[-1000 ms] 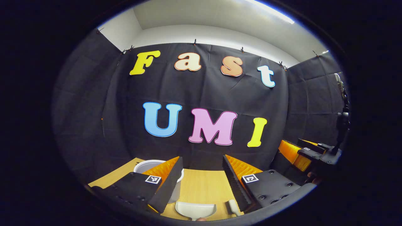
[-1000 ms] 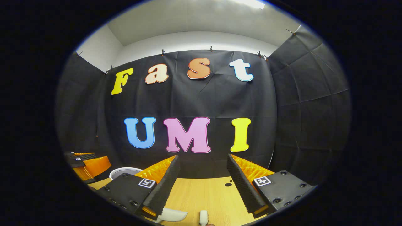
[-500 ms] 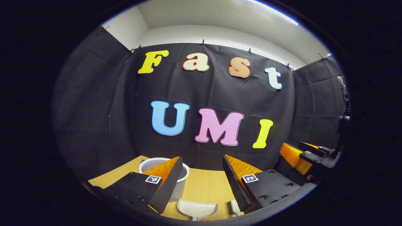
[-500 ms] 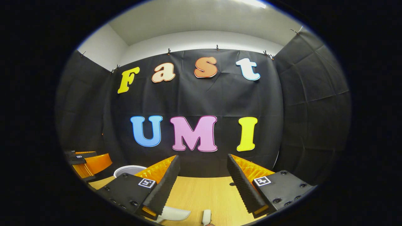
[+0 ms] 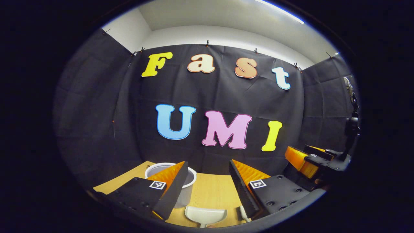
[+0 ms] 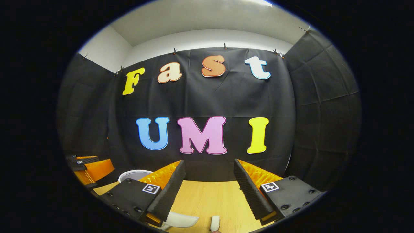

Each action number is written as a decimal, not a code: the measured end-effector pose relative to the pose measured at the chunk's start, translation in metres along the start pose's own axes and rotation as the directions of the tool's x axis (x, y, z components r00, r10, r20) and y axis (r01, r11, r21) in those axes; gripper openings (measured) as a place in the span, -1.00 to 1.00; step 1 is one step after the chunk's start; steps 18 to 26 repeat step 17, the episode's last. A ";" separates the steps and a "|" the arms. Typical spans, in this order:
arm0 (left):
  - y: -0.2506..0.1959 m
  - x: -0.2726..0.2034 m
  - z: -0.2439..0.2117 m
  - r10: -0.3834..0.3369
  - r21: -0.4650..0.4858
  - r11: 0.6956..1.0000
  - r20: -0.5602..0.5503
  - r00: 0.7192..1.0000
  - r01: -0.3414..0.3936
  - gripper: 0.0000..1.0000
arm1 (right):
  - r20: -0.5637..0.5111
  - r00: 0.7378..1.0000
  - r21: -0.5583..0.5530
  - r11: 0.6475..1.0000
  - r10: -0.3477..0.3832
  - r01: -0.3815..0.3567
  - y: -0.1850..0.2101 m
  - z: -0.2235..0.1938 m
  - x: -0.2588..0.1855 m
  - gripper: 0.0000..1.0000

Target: Pick up the small broom and dustpan from the desktop, sweep the trash into the dustpan with the broom, and then empty the trash into the garbage bin.

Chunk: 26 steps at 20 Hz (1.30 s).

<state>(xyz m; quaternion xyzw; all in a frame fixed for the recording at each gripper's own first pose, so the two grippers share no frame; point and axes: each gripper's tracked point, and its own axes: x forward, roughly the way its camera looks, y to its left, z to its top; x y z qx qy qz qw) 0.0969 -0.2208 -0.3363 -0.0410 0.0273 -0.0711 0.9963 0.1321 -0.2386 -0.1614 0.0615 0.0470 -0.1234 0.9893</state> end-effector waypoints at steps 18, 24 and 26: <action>-0.016 0.007 0.004 -0.013 0.139 0.990 -0.008 1.000 0.014 0.52 | -0.042 0.998 -0.020 0.999 0.042 -0.043 0.003 -0.010 0.001 0.94; -0.016 0.007 0.004 -0.013 0.139 0.990 -0.008 1.000 0.014 0.52 | -0.042 0.998 -0.020 0.999 0.042 -0.043 0.003 -0.010 0.001 0.94; -0.016 0.007 0.004 -0.013 0.139 0.990 -0.008 1.000 0.014 0.52 | -0.042 0.998 -0.020 0.999 0.042 -0.043 0.003 -0.010 0.001 0.94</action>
